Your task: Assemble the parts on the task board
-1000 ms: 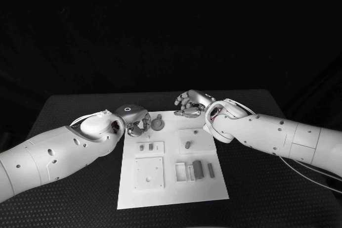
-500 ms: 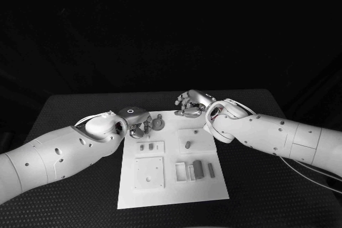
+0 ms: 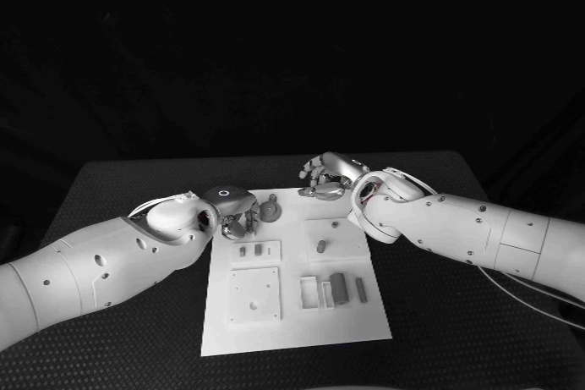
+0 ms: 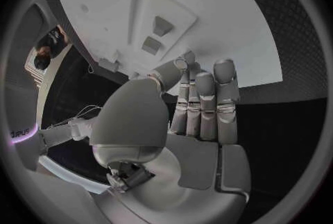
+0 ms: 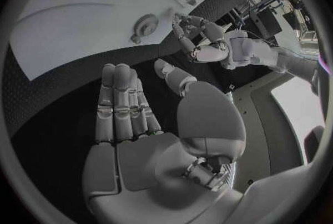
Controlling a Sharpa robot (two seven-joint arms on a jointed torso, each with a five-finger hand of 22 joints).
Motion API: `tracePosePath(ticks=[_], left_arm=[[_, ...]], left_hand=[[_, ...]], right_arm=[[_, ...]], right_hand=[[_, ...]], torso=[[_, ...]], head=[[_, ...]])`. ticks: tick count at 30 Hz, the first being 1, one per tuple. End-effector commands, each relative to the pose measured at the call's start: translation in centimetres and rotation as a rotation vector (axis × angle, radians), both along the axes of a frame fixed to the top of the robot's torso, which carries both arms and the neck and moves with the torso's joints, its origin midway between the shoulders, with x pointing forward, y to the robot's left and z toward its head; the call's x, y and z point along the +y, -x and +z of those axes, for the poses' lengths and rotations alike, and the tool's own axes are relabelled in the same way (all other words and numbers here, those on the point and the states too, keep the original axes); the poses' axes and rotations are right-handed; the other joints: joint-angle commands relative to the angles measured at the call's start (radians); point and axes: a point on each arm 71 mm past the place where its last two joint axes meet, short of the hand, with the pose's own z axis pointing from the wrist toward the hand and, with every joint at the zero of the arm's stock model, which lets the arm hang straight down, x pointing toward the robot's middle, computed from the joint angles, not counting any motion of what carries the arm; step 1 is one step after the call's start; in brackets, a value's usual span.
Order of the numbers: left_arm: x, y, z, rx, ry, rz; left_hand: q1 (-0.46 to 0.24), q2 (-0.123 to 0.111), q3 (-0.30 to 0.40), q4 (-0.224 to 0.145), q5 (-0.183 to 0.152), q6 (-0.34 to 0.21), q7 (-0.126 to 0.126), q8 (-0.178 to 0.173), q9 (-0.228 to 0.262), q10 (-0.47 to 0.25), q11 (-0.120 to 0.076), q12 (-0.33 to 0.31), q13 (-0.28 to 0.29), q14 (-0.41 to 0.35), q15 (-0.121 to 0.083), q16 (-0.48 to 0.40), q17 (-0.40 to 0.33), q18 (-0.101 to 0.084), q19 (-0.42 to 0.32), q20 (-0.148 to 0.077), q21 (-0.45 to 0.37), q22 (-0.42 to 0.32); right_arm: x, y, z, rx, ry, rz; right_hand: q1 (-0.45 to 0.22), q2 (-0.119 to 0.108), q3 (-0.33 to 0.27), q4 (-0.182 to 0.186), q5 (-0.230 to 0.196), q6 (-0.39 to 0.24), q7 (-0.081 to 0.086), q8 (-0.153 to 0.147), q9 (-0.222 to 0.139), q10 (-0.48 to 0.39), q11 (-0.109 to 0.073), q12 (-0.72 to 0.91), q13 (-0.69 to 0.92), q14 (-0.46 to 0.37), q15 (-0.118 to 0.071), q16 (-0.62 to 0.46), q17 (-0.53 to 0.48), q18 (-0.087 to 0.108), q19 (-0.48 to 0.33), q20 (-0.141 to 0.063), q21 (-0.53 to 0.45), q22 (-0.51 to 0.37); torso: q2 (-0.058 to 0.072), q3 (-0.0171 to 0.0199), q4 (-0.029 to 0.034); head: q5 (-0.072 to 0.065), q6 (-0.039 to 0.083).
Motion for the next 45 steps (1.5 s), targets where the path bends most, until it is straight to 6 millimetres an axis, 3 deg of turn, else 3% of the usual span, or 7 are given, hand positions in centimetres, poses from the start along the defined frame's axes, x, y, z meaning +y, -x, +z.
tracePosePath(ticks=[1, 33, 45], left_arm=[[-0.22, 0.15, -0.09, 0.017, -0.009, -0.009], [-0.56, 0.21, -0.62, 0.033, -0.019, -0.014], [-0.57, 0.09, -1.08, 0.045, -0.035, -0.008]], left_hand=[[0.002, 0.01, 0.005, 0.0, 0.007, 0.005, -0.002, 0.003, 0.001, 0.027, 0.024, -0.001, -0.001, 0.0, -0.003, 0.005, 0.002, 0.083, 0.003, -0.003, 0.004, 0.023], [0.001, 0.012, 0.005, -0.001, 0.007, 0.004, -0.001, 0.003, 0.001, 0.027, 0.024, -0.003, 0.001, -0.001, -0.003, 0.004, 0.003, 0.082, 0.001, -0.003, 0.005, 0.023], [0.0, 0.012, 0.005, -0.001, 0.007, 0.004, -0.001, 0.003, 0.001, 0.027, 0.024, -0.004, 0.001, -0.001, -0.003, 0.003, 0.003, 0.082, 0.001, -0.004, 0.006, 0.023]], right_arm=[[0.15, 0.02, 0.04, -0.007, -0.003, 0.009], [0.1, -0.01, 0.02, -0.006, -0.002, 0.007], [0.1, 0.01, 0.02, -0.006, -0.002, 0.007]], right_hand=[[0.007, 0.002, -0.006, 0.0, 0.003, 0.0, 0.01, 0.007, -0.001, -0.007, 0.0, 0.007, -0.002, 0.0, -0.003, -0.005, 0.001, 0.006, 0.001, 0.007, -0.006, 0.002], [0.007, 0.002, -0.006, 0.0, 0.003, -0.001, 0.01, 0.007, -0.002, -0.007, 0.0, 0.009, -0.005, 0.0, -0.003, -0.008, 0.005, 0.006, 0.001, 0.009, -0.007, 0.004], [0.007, 0.002, -0.007, 0.0, 0.003, -0.001, 0.01, 0.007, -0.002, -0.007, 0.0, 0.009, -0.006, 0.001, -0.003, -0.009, 0.006, 0.006, 0.001, 0.009, -0.007, 0.004]], torso=[[0.0, -0.0008, 0.0004], [0.0, 0.0008, -0.0007], [0.0, -0.0002, 0.0]], head=[[-0.001, -0.001], [-0.002, 0.0], [-0.003, -0.002]])
